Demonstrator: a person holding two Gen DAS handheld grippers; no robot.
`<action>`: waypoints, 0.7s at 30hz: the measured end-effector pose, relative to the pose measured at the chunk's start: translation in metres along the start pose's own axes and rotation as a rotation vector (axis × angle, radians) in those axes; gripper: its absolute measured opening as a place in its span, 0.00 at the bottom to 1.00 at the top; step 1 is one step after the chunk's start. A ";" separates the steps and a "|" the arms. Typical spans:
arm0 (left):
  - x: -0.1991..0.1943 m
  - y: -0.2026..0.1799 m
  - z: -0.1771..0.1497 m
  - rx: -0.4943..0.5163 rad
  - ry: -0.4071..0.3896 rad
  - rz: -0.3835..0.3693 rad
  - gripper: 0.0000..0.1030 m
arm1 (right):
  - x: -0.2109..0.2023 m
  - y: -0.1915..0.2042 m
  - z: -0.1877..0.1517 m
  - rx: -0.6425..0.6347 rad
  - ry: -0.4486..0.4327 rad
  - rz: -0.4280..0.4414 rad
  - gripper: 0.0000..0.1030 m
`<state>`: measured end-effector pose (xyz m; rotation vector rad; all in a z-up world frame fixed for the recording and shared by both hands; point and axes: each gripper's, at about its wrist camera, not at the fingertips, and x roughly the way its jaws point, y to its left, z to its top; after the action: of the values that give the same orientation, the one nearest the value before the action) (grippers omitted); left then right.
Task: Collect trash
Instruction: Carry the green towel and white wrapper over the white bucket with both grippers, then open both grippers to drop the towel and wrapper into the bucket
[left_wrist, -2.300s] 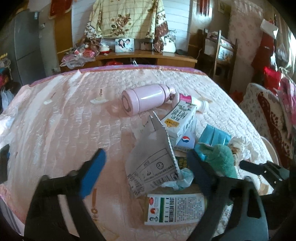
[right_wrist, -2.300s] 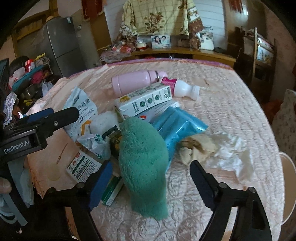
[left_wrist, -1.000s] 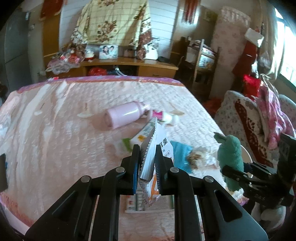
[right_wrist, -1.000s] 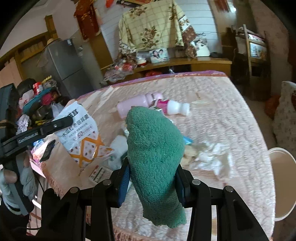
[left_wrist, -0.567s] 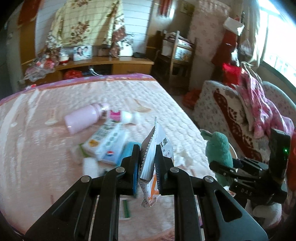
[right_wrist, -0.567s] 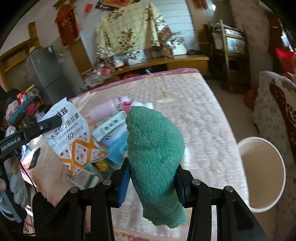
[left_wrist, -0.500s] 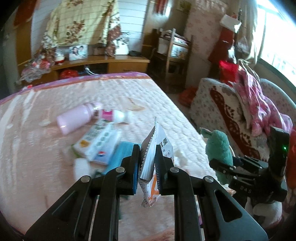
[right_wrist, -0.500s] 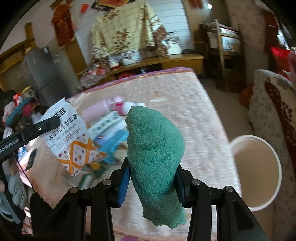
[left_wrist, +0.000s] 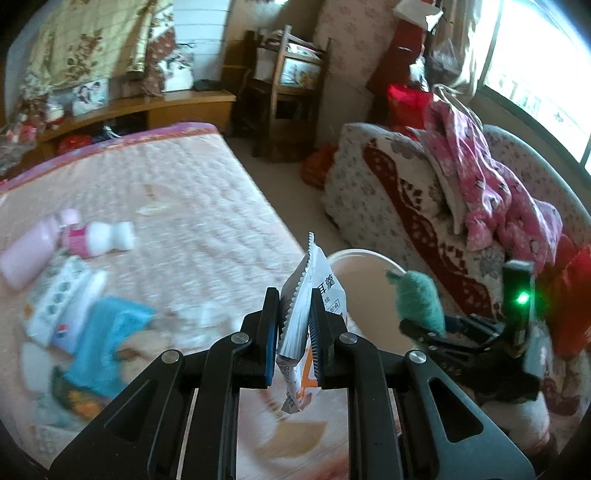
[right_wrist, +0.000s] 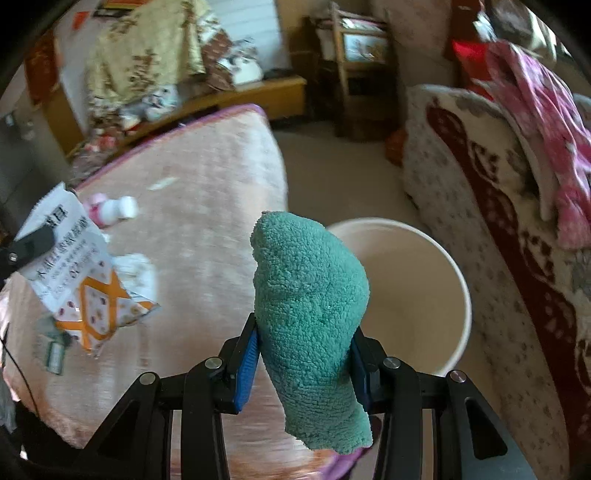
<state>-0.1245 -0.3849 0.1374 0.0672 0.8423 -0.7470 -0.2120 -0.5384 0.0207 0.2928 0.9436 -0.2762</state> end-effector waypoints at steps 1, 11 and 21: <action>0.006 -0.006 0.001 0.005 0.004 -0.007 0.13 | 0.005 -0.007 -0.001 0.012 0.011 -0.005 0.40; 0.071 -0.044 0.007 -0.009 0.044 -0.058 0.14 | 0.042 -0.063 -0.015 0.166 0.072 -0.012 0.49; 0.079 -0.041 0.001 -0.044 0.065 -0.121 0.43 | 0.045 -0.062 -0.017 0.148 0.062 0.006 0.56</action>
<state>-0.1156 -0.4612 0.0923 0.0012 0.9300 -0.8436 -0.2221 -0.5946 -0.0338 0.4420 0.9850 -0.3343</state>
